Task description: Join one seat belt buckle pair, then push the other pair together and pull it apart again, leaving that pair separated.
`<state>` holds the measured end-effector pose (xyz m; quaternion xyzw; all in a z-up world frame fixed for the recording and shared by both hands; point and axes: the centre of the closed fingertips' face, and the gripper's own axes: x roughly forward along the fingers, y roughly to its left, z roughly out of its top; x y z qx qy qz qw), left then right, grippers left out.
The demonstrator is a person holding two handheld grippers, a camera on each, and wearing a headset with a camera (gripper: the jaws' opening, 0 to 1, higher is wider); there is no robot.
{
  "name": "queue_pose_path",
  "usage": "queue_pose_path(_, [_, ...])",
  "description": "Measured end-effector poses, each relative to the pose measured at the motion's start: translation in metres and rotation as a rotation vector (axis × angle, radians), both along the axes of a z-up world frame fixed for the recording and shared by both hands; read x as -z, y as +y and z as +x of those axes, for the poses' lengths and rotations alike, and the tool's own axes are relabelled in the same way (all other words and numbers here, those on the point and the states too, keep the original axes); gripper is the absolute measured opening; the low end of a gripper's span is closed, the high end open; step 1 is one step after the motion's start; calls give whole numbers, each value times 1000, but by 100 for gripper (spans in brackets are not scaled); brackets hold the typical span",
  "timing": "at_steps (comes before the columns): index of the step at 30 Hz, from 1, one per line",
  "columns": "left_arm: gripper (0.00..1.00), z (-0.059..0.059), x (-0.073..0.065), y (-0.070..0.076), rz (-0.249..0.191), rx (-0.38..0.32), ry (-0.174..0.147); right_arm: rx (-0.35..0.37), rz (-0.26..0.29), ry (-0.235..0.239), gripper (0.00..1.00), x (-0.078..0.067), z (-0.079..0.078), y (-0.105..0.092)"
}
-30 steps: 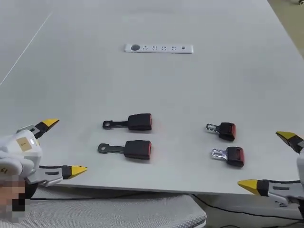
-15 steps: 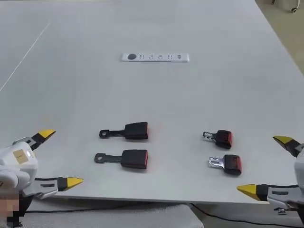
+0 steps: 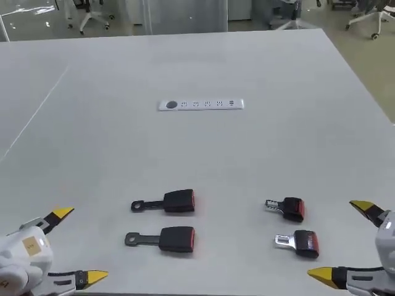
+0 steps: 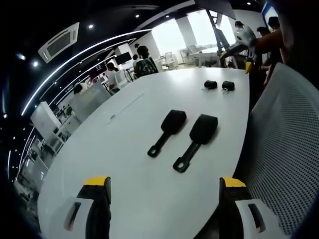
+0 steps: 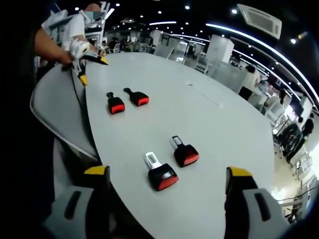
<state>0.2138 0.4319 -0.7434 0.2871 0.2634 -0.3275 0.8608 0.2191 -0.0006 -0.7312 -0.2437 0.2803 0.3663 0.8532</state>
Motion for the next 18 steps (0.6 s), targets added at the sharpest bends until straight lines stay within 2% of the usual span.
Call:
queue_pose_path(9, [91, 0, 0, 1, 10, 4, -4, -6, -11, 13, 97, 6, 1, -2])
queue_pose_path(13, [89, 3, -2, 1, 18, 21, -12, -30, -38, 12, 98, 6, 2, 2])
queue_pose_path(16, [92, 4, -3, -1, 3, 29, -5, -34, -41, 5, 98, 4, 5, 2])
queue_pose_path(18, [92, 1, 1, 0, 21, 36, 12, -40, -58, 14, 94, 5, 6, -2])
